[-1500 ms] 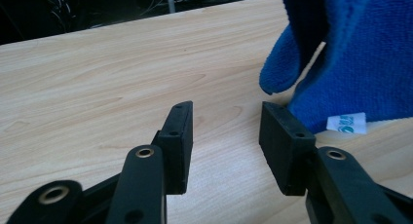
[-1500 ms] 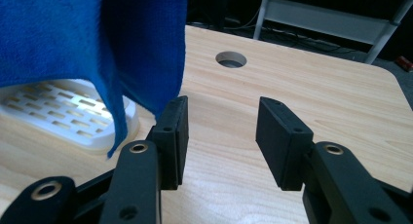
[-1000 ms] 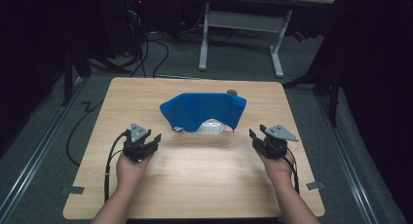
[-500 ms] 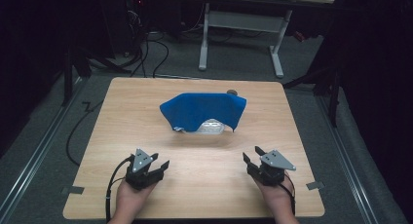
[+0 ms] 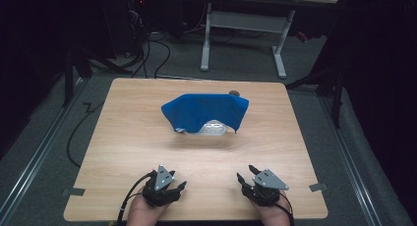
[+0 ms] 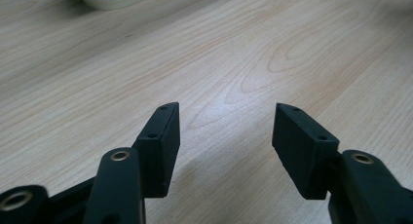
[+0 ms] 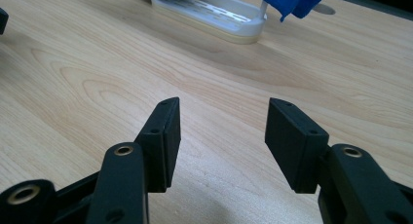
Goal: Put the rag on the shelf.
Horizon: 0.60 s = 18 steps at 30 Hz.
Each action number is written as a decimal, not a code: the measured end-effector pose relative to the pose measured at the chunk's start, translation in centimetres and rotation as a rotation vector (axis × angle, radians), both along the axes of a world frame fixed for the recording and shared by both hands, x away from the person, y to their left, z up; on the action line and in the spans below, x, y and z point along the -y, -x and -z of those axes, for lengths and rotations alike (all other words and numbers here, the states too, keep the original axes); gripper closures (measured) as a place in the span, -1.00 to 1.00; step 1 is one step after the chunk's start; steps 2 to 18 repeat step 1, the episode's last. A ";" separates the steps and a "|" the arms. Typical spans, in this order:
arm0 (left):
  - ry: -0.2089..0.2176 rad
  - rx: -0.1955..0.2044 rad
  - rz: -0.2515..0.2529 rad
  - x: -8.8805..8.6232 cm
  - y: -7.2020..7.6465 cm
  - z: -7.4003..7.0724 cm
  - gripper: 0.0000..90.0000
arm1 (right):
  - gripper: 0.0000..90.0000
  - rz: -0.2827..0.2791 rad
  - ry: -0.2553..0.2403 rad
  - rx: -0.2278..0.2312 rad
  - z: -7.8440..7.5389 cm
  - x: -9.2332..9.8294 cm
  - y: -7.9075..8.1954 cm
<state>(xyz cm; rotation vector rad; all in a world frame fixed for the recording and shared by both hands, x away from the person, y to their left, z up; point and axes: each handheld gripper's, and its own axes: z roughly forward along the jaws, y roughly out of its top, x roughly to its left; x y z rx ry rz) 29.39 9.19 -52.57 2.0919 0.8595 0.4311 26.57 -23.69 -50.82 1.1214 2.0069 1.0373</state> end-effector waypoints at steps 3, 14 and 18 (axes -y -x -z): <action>0.000 0.000 0.000 0.0 0.0 0.0 -0.03 | 0.06 0.000 0.000 -0.003 0.0 0.0 0.0; 0.000 0.000 0.000 0.0 0.0 0.0 -0.03 | 0.06 0.000 0.000 -0.003 0.0 0.0 0.0; 0.000 0.000 0.000 0.0 0.0 0.0 -0.03 | 0.06 0.000 0.000 -0.003 0.0 0.0 0.0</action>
